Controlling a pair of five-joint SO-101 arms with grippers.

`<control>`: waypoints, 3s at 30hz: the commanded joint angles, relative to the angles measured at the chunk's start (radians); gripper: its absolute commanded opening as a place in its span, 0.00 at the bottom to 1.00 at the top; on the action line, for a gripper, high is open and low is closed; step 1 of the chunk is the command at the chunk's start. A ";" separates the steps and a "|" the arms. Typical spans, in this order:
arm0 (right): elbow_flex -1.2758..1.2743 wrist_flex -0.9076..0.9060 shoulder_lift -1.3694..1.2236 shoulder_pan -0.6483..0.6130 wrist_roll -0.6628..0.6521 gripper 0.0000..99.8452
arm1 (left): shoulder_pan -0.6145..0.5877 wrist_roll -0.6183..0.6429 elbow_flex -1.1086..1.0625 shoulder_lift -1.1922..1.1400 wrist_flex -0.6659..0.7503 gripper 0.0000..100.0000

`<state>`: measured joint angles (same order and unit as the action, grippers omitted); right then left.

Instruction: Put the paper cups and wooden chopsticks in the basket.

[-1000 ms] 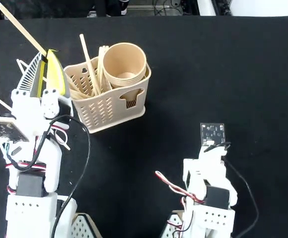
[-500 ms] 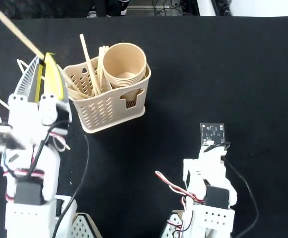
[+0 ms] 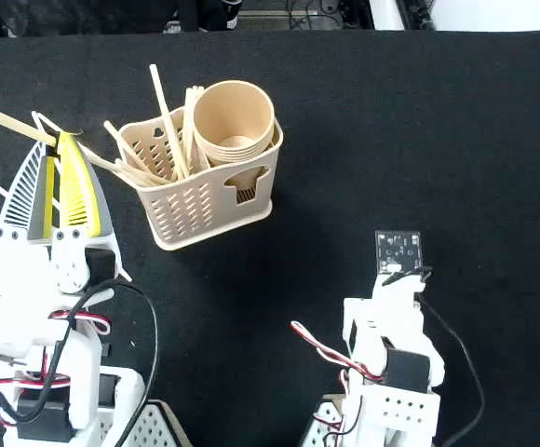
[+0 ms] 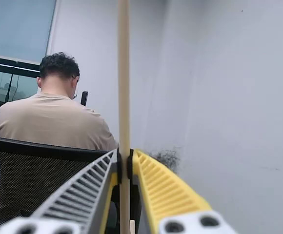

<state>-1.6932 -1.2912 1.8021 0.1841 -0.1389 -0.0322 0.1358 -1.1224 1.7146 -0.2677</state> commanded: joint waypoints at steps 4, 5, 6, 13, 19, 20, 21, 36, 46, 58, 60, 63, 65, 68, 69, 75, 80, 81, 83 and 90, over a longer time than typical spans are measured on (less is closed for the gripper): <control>0.008 -0.003 0.067 -0.011 0.002 0.01 | 0.010 0.012 0.008 0.005 -0.005 0.03; 0.008 -0.003 0.067 -0.011 0.002 0.01 | 0.010 0.012 0.008 0.005 -0.005 0.03; 0.008 -0.003 0.067 -0.011 0.002 0.01 | 0.010 0.012 0.008 0.005 -0.005 0.03; 0.008 -0.003 0.067 -0.011 0.002 0.01 | 0.010 0.012 0.008 0.005 -0.006 0.03; 0.008 -0.003 0.067 -0.011 0.002 0.01 | 0.010 0.012 0.008 0.005 -0.006 0.03; 0.008 -0.003 0.067 -0.011 0.002 0.01 | 0.010 0.012 0.008 0.006 -0.006 0.03; 0.008 -0.003 0.067 -0.011 0.002 0.01 | 0.010 0.012 0.008 0.006 -0.006 0.03; 0.008 -0.003 0.067 -0.011 0.002 0.01 | 0.010 0.012 0.008 0.006 -0.008 0.03; 0.008 -0.003 0.067 -0.011 0.002 0.01 | 0.010 0.012 0.007 0.006 -0.008 0.03; 0.008 -0.003 0.067 -0.011 0.002 0.01 | 0.010 0.012 0.007 0.006 -0.008 0.03; 0.008 -0.003 0.067 -0.011 0.002 0.01 | 0.010 0.012 0.007 0.006 -0.008 0.03; 0.008 -0.003 0.067 -0.011 0.002 0.01 | 0.010 0.012 0.007 0.006 -0.008 0.03; 0.008 -0.003 0.067 -0.011 0.002 0.01 | 0.010 0.012 0.007 0.006 -0.008 0.03; 0.008 -0.003 0.067 -0.011 0.002 0.01 | 0.010 0.012 -0.005 0.009 -0.008 0.03; 0.008 -0.003 0.067 -0.011 0.002 0.01 | 0.010 0.012 -0.008 0.009 -0.006 0.03; 0.008 -0.003 0.067 -0.011 0.002 0.01 | 0.010 0.012 -0.010 0.008 -0.008 0.03; 0.008 -0.003 0.067 -0.011 0.002 0.01 | 0.010 0.009 -0.038 0.012 -0.008 0.03; 0.008 -0.003 0.067 -0.011 0.002 0.01 | 0.010 0.009 -0.042 0.012 -0.008 0.03; 0.008 -0.003 0.067 -0.011 0.002 0.01 | 0.010 0.008 -0.047 0.012 -0.008 0.03; 0.008 -0.003 0.067 -0.011 0.002 0.01 | 0.001 0.006 -0.067 0.012 -0.012 0.03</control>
<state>-1.6932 -1.2912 1.8021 0.1841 -0.1389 -0.0338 0.1358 -1.1807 1.7208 -0.2677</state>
